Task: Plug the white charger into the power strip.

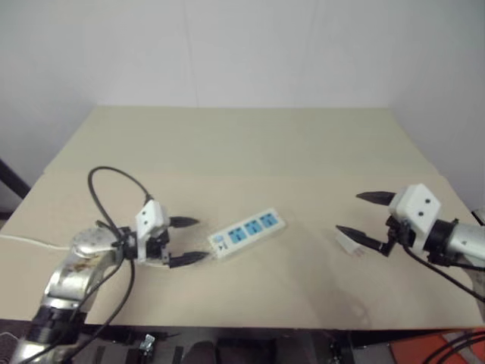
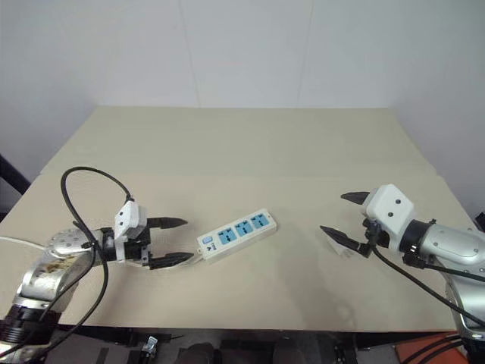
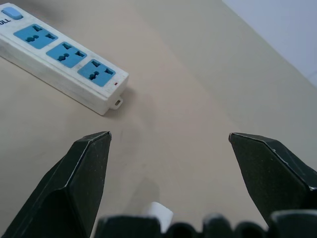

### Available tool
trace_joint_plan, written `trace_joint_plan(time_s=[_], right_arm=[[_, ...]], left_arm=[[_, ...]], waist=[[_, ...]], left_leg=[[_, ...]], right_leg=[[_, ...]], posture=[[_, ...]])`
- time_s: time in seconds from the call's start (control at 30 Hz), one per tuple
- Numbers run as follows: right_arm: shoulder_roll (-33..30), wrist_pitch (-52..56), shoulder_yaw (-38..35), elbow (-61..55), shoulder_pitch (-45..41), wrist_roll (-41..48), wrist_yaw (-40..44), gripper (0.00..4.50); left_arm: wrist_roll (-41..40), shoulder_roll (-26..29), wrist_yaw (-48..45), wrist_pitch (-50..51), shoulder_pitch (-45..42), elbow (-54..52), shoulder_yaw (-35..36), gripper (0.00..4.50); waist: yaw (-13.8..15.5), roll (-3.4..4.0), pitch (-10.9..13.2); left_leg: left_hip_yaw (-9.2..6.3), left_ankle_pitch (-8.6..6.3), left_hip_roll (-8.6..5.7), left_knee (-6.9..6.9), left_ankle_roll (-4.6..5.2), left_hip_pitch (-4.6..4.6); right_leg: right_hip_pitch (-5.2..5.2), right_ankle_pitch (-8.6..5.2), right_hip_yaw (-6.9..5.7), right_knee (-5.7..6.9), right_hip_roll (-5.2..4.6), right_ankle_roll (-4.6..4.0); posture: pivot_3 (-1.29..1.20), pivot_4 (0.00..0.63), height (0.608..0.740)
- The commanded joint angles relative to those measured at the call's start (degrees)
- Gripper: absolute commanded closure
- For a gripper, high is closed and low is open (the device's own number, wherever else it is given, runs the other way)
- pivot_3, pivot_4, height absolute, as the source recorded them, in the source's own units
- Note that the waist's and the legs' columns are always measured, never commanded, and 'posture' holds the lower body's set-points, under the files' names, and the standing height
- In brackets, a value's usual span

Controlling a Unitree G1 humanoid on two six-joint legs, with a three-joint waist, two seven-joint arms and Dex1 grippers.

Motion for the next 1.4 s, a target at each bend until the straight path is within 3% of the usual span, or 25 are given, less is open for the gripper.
trace_joint_plan(time_s=[0.03, 0.2, 0.5, 1.33, 1.4], right_arm=[[0.1, -0.8, -1.2, -1.5, -0.6, 0.6, -0.7, 0.0], [0.3, -0.3, -1.5, -2.8, -0.1, 1.0, -1.1, 0.0], [0.1, 0.2, -2.2, -3.8, 0.6, 1.5, -1.4, 0.0], [-0.3, 1.7, -1.7, -6.7, 0.8, 3.3, -2.3, 0.0], [-0.3, 1.7, -1.4, -6.5, 0.0, 3.3, -2.3, 0.0]], left_arm=[[1.2, -2.3, 0.7, -3.7, -1.3, 1.9, -1.7, 0.01], [5.8, -8.2, 3.2, -12.4, -3.2, 10.6, -4.4, 0.01], [7.5, -11.7, 1.5, -17.2, -4.2, 18.2, -7.2, 0.01], [9.3, -10.9, -0.4, -17.6, -1.2, 25.7, -9.1, 0.01], [10.4, -11.3, -0.8, -17.8, -2.3, 27.7, -10.3, 0.41]], waist=[[-0.2, 0.0, 0.0], [0.0, -0.01, 0.0], [-0.1, 0.0, 0.0], [-0.3, 0.21, -0.1], [-0.3, 0.24, -0.2]], left_leg=[[0.01, 0.0, 0.0, 0.0, 0.0, 0.01], [0.01, 0.0, -0.01, 0.01, 0.0, 0.05], [0.01, 0.0, -0.02, 0.01, 0.0, 0.04], [0.03, 0.0, -0.01, 0.0, 0.0, 0.27], [0.04, 0.0, -0.01, 0.0, 0.0, 0.28]], right_leg=[[0.0, 0.0, 0.02, 0.0, 0.0, 0.0], [0.03, 0.01, 0.02, 0.02, 0.01, -0.01], [0.03, 0.01, 0.02, 0.0, 0.0, -0.01], [0.17, 0.0, 0.06, 0.04, 0.03, 0.01], [0.18, 0.0, 0.06, 0.04, 0.03, 0.01]], posture=[[0.0, 0.15, 0.74], [0.0, 0.15, 0.74], [0.0, 0.15, 0.74], [0.0, 0.15, 0.74], [0.0, 0.15, 0.74]])
